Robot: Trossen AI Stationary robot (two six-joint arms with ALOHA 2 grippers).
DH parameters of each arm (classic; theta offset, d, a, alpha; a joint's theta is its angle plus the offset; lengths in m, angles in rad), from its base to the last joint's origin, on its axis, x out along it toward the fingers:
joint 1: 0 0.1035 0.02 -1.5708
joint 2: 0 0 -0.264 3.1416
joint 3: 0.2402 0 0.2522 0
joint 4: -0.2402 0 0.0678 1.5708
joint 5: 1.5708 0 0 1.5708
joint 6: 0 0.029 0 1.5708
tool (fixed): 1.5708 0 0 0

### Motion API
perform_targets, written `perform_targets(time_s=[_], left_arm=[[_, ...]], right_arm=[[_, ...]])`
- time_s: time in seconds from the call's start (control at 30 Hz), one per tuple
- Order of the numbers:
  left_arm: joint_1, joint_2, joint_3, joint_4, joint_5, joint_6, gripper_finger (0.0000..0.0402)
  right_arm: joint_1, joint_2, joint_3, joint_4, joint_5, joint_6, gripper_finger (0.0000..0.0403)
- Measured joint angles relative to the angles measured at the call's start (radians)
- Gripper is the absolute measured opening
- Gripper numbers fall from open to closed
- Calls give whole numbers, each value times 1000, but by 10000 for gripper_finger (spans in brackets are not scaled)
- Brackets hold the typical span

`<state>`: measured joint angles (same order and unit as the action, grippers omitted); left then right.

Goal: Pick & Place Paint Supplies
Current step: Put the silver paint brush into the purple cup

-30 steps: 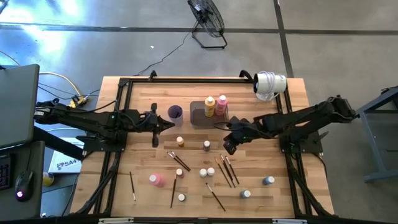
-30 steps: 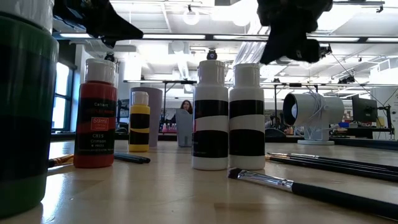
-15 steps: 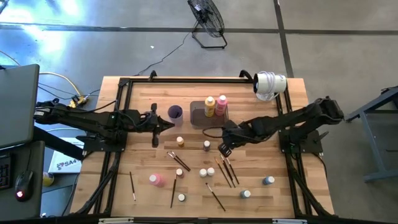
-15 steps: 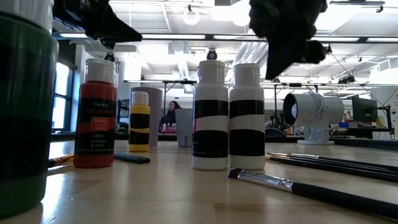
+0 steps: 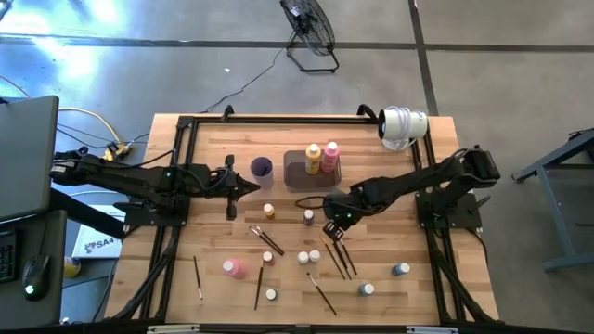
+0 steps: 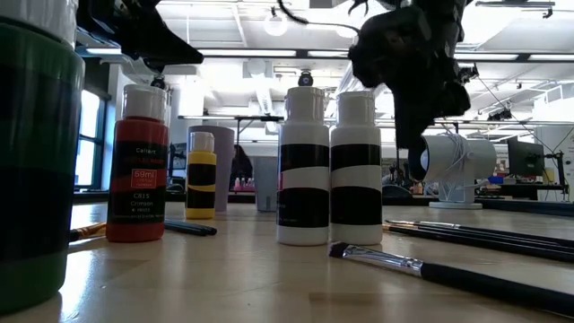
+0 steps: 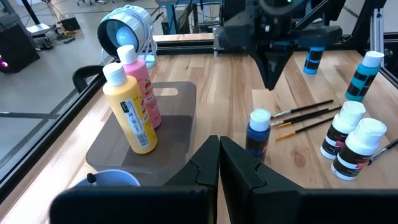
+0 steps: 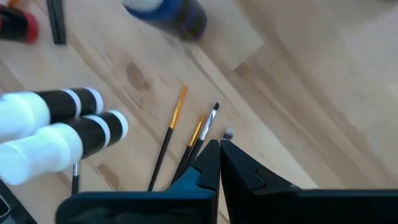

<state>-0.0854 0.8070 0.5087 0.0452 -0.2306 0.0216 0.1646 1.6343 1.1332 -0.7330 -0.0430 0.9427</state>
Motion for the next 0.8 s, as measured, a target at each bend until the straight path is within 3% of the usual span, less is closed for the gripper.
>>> perform_targets(time_s=[0.2,0.53,0.8], left_arm=[[0,0,0,-17,0,0,10],[0,0,1,-49,0,0,10],[0,0,1,-49,0,-4,10]], right_arm=[[-1,46,0,-16,-43,-4,18],[-1,76,-1,-13,4,-4,118],[0,76,-1,-15,17,22,102]])
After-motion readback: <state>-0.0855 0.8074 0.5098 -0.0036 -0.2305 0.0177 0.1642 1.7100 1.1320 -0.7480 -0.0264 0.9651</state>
